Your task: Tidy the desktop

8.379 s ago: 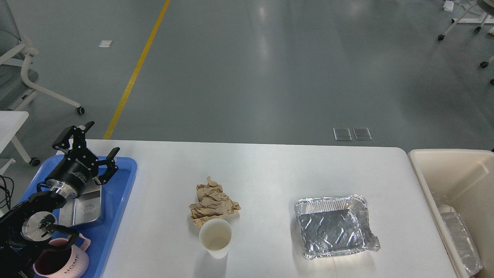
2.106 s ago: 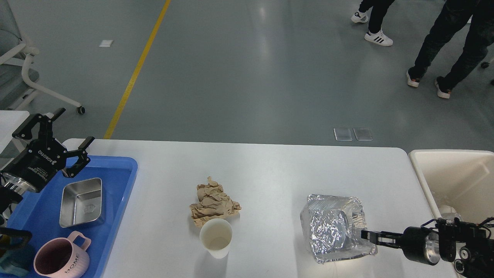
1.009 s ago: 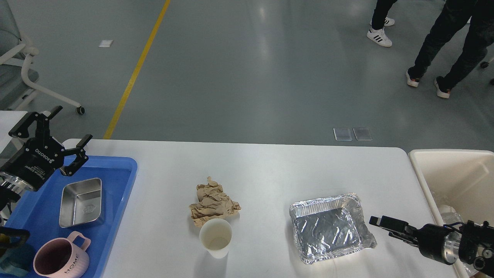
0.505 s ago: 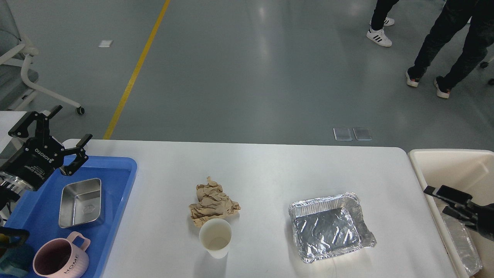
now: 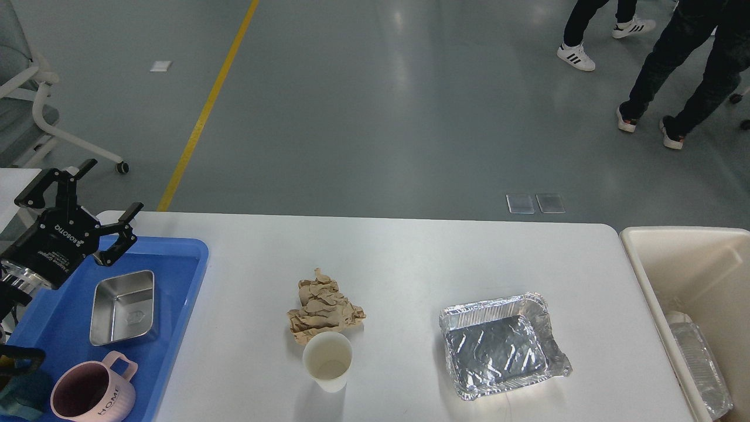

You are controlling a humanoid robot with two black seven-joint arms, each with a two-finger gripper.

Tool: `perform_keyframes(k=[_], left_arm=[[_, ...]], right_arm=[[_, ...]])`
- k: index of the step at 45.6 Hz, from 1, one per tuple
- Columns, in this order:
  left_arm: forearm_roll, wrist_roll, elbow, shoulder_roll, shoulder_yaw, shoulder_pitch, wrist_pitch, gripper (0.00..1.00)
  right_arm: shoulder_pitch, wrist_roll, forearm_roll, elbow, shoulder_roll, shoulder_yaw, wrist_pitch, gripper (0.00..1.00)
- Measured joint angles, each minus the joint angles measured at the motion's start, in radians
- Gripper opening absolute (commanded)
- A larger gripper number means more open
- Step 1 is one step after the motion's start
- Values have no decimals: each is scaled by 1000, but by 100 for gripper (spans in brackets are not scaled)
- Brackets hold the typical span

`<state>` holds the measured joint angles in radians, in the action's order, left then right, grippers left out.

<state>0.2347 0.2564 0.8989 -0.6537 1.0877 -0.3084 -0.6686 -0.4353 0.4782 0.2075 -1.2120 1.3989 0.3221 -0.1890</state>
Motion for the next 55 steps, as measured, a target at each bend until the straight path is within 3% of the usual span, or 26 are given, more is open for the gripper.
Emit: perform_keyframes(k=[8,26,43,48,55], left_arm=[[0,0,-2,0,0,1,-14,97],[0,0,-8,0,11,5,-26,97],[0,-1,-9,8,10,3,-28,97],[0,-2,-9,8,7,-2,-28,97],[1,-3,-10,5,5,-6,-28,97]], right_arm=[[12,24,-71,-10,12,-1,-4,100],[12,26,-51,-5,19,6,-12,100],[15,14,274,45,13,-1,-13,100],[24,-14,330,45,13,-15,-13,100],[22,-95,431,46,3,-18,-13,100]])
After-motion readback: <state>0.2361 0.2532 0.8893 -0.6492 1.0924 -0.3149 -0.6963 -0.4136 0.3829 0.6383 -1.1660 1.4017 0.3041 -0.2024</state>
